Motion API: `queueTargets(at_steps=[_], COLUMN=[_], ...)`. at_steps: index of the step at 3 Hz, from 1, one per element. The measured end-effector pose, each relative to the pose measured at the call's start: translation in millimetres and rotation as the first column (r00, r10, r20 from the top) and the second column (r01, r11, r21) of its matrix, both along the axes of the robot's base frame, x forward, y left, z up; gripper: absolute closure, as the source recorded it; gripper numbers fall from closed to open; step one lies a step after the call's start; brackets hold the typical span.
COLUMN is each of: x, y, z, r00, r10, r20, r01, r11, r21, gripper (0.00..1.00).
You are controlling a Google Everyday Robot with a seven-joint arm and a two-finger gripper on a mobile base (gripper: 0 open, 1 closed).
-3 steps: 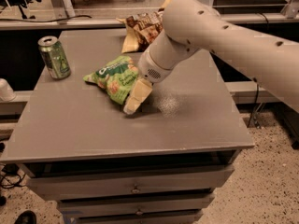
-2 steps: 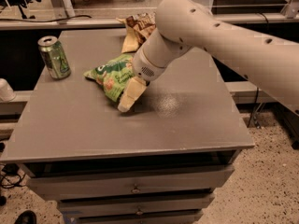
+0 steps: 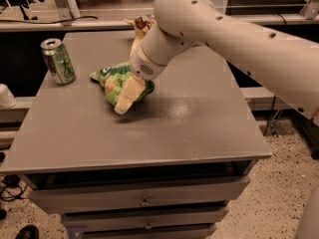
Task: Move green rice chip bag near green can
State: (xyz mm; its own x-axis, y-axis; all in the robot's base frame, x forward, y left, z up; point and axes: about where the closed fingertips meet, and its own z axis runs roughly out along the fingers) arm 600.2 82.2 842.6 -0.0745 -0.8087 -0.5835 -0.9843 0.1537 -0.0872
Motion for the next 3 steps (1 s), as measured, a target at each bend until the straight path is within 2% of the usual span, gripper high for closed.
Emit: queueTargets(at_steps=[2,3], x=[-10,-10], y=[28,51], z=[0,2], r00=[0.9987,0.9970], r10=[0.035,0.062], r20=[-0.037,-0.045], r01=[-0.034,-0.061], r11=[0.999,0.998], r21=[0.024,0.031], gripper=[0.00,0.00])
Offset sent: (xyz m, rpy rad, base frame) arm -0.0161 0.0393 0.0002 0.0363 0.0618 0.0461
